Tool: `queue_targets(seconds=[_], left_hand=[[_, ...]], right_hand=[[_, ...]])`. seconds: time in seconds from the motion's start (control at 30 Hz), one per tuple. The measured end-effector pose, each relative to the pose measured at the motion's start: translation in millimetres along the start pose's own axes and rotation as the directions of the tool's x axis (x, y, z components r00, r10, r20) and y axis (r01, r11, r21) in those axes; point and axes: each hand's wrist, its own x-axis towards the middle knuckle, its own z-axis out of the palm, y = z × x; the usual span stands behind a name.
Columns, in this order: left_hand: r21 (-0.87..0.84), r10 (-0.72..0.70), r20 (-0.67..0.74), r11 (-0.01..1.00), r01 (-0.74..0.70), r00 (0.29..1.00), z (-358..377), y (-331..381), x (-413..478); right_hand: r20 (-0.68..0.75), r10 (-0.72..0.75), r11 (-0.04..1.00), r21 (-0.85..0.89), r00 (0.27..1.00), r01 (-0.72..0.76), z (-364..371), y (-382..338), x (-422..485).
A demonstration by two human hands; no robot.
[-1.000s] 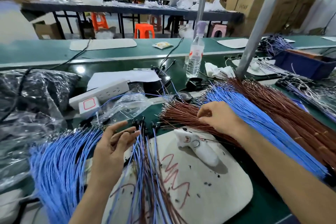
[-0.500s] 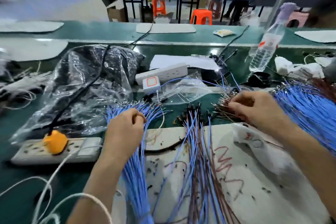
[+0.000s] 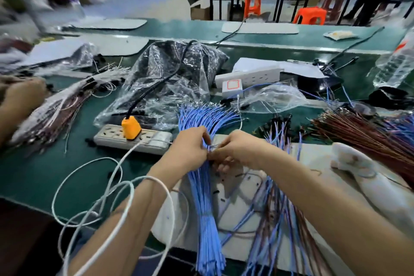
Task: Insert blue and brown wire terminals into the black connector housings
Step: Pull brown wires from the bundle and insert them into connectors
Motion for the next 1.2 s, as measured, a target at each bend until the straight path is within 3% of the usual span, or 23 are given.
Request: queue_targets(seconds=[0.17, 0.3, 0.4, 0.6, 0.7, 0.8, 0.87, 0.97, 1.03, 1.1, 1.2], left_hand=[[-0.065, -0.037, -0.007, 0.997, 0.036, 0.999, -1, -1, -1], [-0.015, -0.047, -0.004, 0.999, 0.047, 0.999, 0, 1, 0], [0.069, -0.013, 0.032, 0.998, 0.011, 0.999, -2, 4, -1], [0.121, 0.038, 0.127, 0.991, -0.053, 0.991, 1, 6, -5], [0.167, 0.048, 0.190, 0.983, -0.081, 0.981, 2, 6, -7], [0.177, 0.070, 0.219, 0.978, -0.110, 0.973, 1, 6, -8], [0.236, 0.060, 0.259, 0.964, -0.123, 0.964, -5, 5, -9], [0.357, -0.002, 0.341, 0.925, -0.127, 0.940, -16, 7, -10], [0.248, 0.068, 0.266, 0.959, -0.136, 0.962, -21, 19, -6], [-0.063, 0.179, 0.040, 0.982, -0.176, 0.983, -17, 41, 5], [-0.480, 0.167, -0.170, 0.846, -0.230, 0.971, 6, 83, 24]], right_hand=[[0.018, 0.044, 0.986, 0.160, 0.999, -0.046, 13, 2, -2], [0.014, 0.089, 0.971, 0.223, 0.996, -0.089, 11, 2, -4], [-0.013, 0.094, 0.924, 0.374, 0.995, -0.083, 4, 0, -3], [-0.317, -0.043, 0.901, 0.397, 0.947, 0.174, -21, -11, 6], [-0.432, -0.133, 0.808, 0.474, 0.892, 0.350, -37, -34, 4], [-0.580, -0.229, 0.663, 0.496, 0.782, 0.562, -60, -57, -14], [-0.582, -0.325, 0.581, 0.500, 0.746, 0.643, -72, -62, -38], [-0.497, -0.438, 0.541, 0.520, 0.749, 0.661, -74, -50, -78], [-0.483, -0.507, 0.542, 0.466, 0.714, 0.700, -71, -34, -102], [-0.548, -0.548, 0.561, 0.319, 0.632, 0.764, -66, -16, -116], [-0.708, -0.554, 0.660, -0.053, 0.438, 0.749, -66, 18, -120]])
